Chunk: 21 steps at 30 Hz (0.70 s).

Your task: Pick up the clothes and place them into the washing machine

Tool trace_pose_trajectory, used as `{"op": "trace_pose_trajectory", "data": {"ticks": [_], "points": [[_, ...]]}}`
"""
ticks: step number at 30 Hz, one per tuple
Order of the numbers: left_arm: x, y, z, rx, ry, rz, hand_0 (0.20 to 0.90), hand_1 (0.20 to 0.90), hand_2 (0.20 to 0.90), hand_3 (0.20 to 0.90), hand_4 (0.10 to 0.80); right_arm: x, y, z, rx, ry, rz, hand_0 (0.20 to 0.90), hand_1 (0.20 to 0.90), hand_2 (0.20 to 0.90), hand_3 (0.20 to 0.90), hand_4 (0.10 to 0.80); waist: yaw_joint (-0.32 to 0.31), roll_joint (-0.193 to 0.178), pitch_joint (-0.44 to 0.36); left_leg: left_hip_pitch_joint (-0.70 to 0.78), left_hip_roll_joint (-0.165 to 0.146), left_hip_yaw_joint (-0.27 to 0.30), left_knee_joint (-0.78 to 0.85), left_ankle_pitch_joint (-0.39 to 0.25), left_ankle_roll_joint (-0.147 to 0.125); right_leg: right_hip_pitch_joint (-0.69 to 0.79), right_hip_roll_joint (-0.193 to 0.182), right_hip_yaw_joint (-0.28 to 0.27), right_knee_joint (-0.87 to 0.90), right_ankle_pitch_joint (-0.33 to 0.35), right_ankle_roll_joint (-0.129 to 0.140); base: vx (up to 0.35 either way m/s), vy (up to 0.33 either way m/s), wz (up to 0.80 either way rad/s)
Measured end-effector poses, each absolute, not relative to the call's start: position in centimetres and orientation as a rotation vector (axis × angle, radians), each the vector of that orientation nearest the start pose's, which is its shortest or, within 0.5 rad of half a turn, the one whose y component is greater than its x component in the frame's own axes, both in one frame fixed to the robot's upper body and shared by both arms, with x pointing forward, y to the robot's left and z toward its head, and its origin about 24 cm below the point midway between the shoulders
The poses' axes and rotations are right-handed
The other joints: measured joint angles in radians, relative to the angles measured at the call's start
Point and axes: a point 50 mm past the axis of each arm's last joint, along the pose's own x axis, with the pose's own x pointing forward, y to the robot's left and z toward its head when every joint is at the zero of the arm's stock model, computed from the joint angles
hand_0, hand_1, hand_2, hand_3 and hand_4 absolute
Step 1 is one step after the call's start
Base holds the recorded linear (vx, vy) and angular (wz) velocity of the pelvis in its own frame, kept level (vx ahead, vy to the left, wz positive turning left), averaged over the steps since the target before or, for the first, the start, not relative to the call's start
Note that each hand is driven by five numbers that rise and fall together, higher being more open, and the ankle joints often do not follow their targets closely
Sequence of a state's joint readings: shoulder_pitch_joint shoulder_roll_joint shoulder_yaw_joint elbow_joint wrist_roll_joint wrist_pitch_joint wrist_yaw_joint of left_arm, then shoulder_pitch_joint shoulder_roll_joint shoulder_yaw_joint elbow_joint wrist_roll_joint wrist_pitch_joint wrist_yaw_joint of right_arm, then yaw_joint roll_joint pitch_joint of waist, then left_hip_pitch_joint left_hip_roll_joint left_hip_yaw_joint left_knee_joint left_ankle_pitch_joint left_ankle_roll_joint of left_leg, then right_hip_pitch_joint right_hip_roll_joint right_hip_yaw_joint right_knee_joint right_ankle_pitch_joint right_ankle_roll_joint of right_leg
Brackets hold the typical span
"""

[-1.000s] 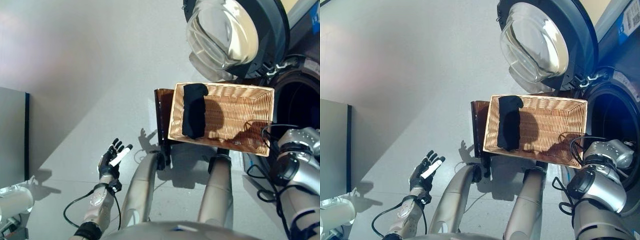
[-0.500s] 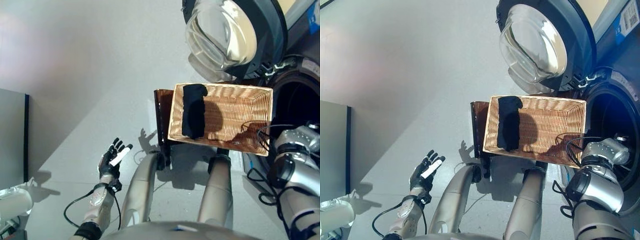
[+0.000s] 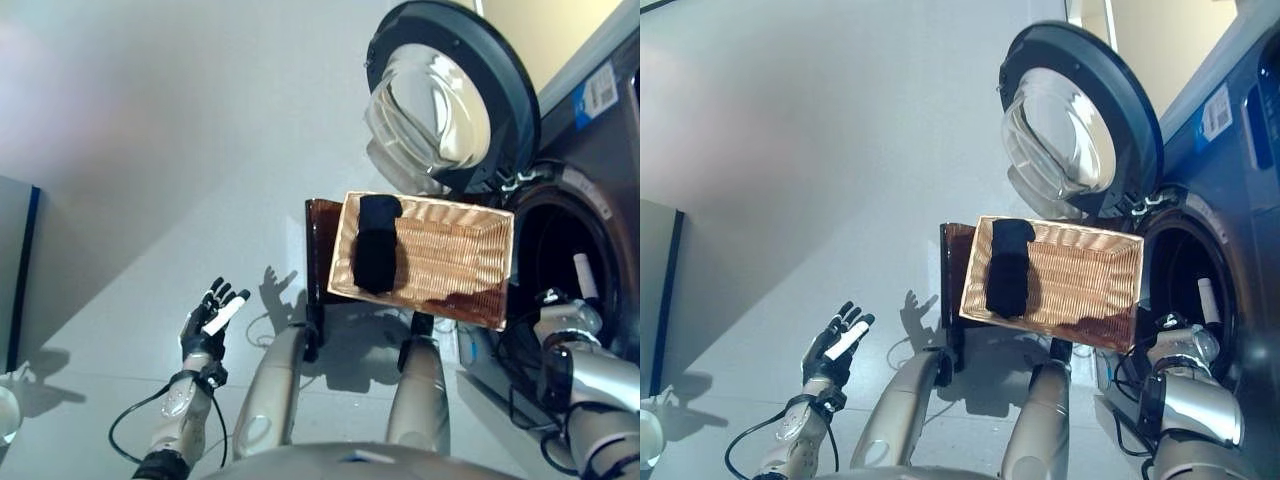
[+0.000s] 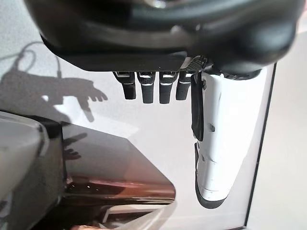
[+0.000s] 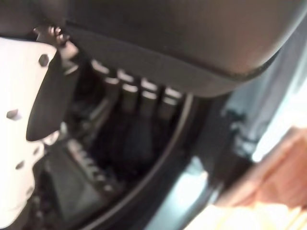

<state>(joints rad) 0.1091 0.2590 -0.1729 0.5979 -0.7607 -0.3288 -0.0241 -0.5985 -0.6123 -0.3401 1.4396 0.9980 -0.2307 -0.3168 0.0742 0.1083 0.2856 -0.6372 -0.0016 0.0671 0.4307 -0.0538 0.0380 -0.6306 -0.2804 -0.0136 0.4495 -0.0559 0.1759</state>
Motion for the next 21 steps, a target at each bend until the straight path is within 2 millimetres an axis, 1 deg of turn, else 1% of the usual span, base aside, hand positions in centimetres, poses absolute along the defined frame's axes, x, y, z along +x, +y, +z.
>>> {"op": "trace_pose_trajectory", "data": {"ticks": [2, 4, 7, 10, 11, 13, 16, 17, 18, 19, 20, 21], "points": [[18.0, 21.6, -8.0, -0.395, 0.380, 0.238, 0.900, 0.900, 0.900, 0.900, 0.800, 24.1, -38.8, -0.5, 0.586, 0.305, -1.190, 0.900, 0.900, 0.900, 0.900, 0.800, 0.001, -0.002, 0.000, 0.037, 0.000, -0.008, -0.049, 0.027, -0.002, 0.030, 0.006, -0.011, -0.033, 0.010, -0.002, 0.034, -0.044, 0.05], [18.0, 21.6, -8.0, -0.394, 0.381, 0.233, 0.900, 0.900, 0.900, 0.900, 0.800, 24.1, -38.7, -0.6, 0.578, 0.316, -1.175, 0.900, 0.900, 0.900, 0.900, 0.800, 0.000, -0.003, 0.000, 0.060, 0.001, -0.011, -0.076, 0.039, -0.005, 0.054, 0.009, -0.019, -0.057, 0.019, -0.001, 0.037, -0.033, 0.00], [18.0, 21.6, -8.0, -0.395, 0.377, 0.221, 0.900, 0.900, 0.900, 0.900, 0.800, 24.0, -38.0, -1.5, 0.453, 0.404, -1.104, 0.900, 0.900, 0.900, 0.900, 0.800, 0.001, -0.009, 0.002, 0.124, 0.003, -0.014, -0.145, 0.063, -0.008, 0.118, 0.015, -0.030, -0.115, 0.039, -0.004, 0.047, -0.029, -0.01], [17.8, 21.6, -8.0, -0.389, 0.383, 0.220, 0.900, 0.900, 0.900, 0.900, 0.800, 23.9, -37.0, -2.6, 0.357, 0.473, -1.028, 0.900, 0.900, 0.900, 0.900, 0.800, 0.000, -0.015, 0.005, 0.170, 0.003, -0.015, -0.190, 0.081, -0.010, 0.162, 0.019, -0.038, -0.156, 0.054, -0.004, 0.077, -0.038, -0.03], [17.8, 21.5, -8.1, -0.385, 0.386, 0.216, 0.900, 0.900, 0.900, 0.900, 0.800, 23.8, -36.5, -3.1, 0.334, 0.505, -1.008, 0.900, 0.900, 0.900, 0.900, 0.800, -0.001, -0.017, 0.006, 0.199, 0.004, -0.016, -0.211, 0.088, -0.011, 0.194, 0.021, -0.042, -0.180, 0.063, 0.001, 0.086, -0.044, 0.00], [17.7, 21.5, -8.1, -0.383, 0.385, 0.213, 0.900, 0.900, 0.900, 0.900, 0.800, 23.7, -35.7, -3.9, 0.315, 0.542, -0.986, 0.900, 0.900, 0.900, 0.900, 0.800, -0.001, -0.024, 0.007, 0.240, 0.006, -0.021, -0.240, 0.093, -0.015, 0.241, 0.023, -0.059, -0.214, 0.069, -0.004, 0.071, -0.032, 0.02], [17.7, 21.7, -8.1, -0.374, 0.382, 0.215, 0.900, 0.900, 0.900, 0.900, 0.800, 24.3, -34.0, -4.5, 0.243, 0.567, -0.918, 0.900, 0.900, 0.900, 0.900, 0.800, 0.001, -0.052, -0.002, 0.276, 0.007, -0.033, -0.284, 0.108, -0.025, 0.279, 0.027, -0.074, -0.255, 0.076, -0.002, 0.069, -0.031, 0.06], [17.7, 21.8, -8.1, -0.371, 0.382, 0.219, 0.900, 0.900, 0.900, 0.900, 0.800, 24.6, -33.2, -4.8, 0.231, 0.574, -0.886, 0.900, 0.900, 0.900, 0.900, 0.800, 0.001, -0.069, -0.002, 0.288, 0.009, -0.038, -0.297, 0.113, -0.026, 0.296, 0.030, -0.081, -0.267, 0.084, -0.007, 0.032, -0.013, 0.09], [17.6, 21.9, -8.1, -0.367, 0.384, 0.222, 0.900, 0.900, 0.900, 0.900, 0.800, 24.9, -32.3, -5.2, 0.224, 0.584, -0.861, 0.900, 0.900, 0.900, 0.900, 0.800, 0.005, -0.083, -0.009, 0.291, 0.009, -0.043, -0.300, 0.114, -0.026, 0.307, 0.034, -0.086, -0.279, 0.088, -0.008, 0.053, -0.008, 0.07], [17.5, 21.9, -8.1, -0.360, 0.387, 0.221, 0.900, 0.900, 0.900, 0.900, 0.800, 25.1, -31.2, -5.6, 0.220, 0.595, -0.836, 0.900, 0.900, 0.900, 0.900, 0.800, 0.013, -0.105, -0.016, 0.301, 0.009, -0.043, -0.307, 0.117, -0.023, 0.317, 0.034, -0.086, -0.289, 0.089, -0.008, 0.039, -0.003, 0.05], [17.6, 21.9, -8.1, -0.360, 0.387, 0.220, 0.900, 0.900, 0.900, 0.900, 0.800, 25.3, -30.9, -5.6, 0.218, 0.596, -0.826, 0.900, 0.900, 0.900, 0.900, 0.800, 0.018, -0.107, -0.018, 0.302, 0.008, -0.043, -0.307, 0.117, -0.022, 0.321, 0.034, -0.087, -0.292, 0.091, -0.007, 0.034, 0.006, 0.04], [17.7, 21.8, -8.1, -0.353, 0.386, 0.216, 0.900, 0.900, 0.900, 0.900, 0.800, 25.6, -30.1, -5.7, 0.197, 0.591, -0.800, 0.900, 0.900, 0.900, 0.900, 0.800, 0.022, -0.112, -0.020, 0.307, 0.007, -0.047, -0.309, 0.119, -0.020, 0.335, 0.033, -0.093, -0.307, 0.097, -0.004, 0.033, 0.009, 0.09]]}}
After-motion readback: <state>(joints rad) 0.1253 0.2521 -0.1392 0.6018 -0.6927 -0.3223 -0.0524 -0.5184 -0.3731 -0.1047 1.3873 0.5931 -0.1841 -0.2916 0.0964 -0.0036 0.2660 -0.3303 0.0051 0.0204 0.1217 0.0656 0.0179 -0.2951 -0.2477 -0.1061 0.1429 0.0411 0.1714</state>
